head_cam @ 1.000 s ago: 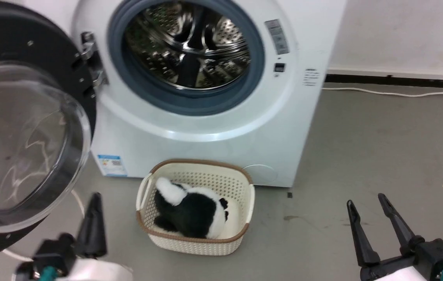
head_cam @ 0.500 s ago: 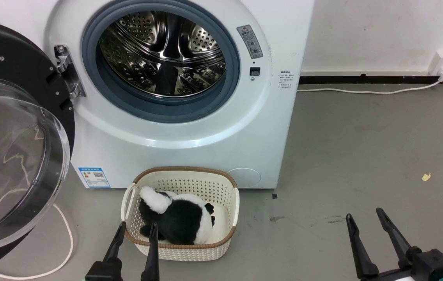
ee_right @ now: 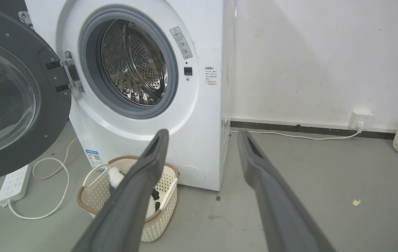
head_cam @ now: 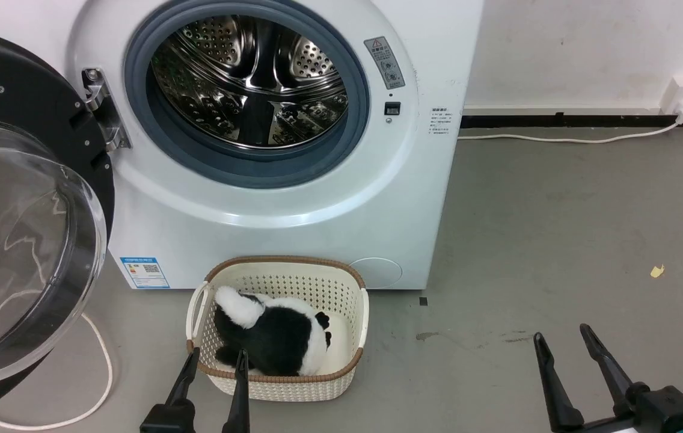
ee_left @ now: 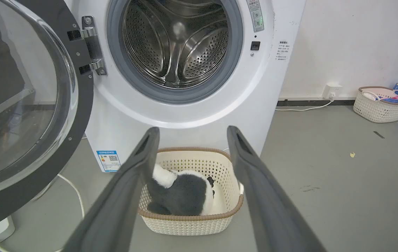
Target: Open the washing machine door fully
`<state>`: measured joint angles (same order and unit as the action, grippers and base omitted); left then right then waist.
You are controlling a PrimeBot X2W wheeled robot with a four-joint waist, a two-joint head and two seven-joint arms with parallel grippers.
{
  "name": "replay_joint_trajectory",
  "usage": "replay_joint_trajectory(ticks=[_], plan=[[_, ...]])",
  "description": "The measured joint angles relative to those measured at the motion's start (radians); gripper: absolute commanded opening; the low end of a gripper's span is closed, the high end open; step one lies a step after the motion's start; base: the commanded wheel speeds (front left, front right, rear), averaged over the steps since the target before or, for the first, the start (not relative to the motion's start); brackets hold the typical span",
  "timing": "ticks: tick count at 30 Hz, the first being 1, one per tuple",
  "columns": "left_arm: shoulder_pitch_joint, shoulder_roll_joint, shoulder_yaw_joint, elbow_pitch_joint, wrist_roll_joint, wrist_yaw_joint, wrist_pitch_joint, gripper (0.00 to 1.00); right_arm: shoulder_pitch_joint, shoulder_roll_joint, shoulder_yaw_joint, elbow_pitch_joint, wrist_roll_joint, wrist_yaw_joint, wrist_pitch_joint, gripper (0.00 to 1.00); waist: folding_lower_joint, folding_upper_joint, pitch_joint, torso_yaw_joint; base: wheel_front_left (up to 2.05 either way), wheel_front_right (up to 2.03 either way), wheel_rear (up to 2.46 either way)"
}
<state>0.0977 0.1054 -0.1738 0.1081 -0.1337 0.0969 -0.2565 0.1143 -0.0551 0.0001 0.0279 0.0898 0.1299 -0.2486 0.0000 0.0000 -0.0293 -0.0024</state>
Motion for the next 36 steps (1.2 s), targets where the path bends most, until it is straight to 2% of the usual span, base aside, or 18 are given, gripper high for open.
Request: replay_joint_trajectory(ticks=[6, 7, 36], plan=[[-0.001, -0.001, 0.001, 0.001, 0.0, 0.001, 0.0, 1.0, 0.0, 0.0, 0.001, 0.003, 0.001, 0.0, -0.001, 1.0, 0.0, 0.0, 0.001, 0.0, 0.0, 0.0, 0.0], [-0.001, -0.002, 0.003, -0.003, -0.001, 0.002, 0.001, 0.0, 0.0, 0.0, 0.001, 0.002, 0.001, 0.0, 0.0, 0.0, 0.0, 0.0, 0.0, 0.0, 0.0, 0.0, 0.0], [-0.002, -0.006, 0.031, -0.018, 0.019, -0.014, 0.051, 0.0, -0.006, 0.0, 0.002, 0.0, -0.012, 0.0, 0.047, 0.0, 0.0, 0.0, 0.006, 0.001, 0.0, 0.0, 0.0]])
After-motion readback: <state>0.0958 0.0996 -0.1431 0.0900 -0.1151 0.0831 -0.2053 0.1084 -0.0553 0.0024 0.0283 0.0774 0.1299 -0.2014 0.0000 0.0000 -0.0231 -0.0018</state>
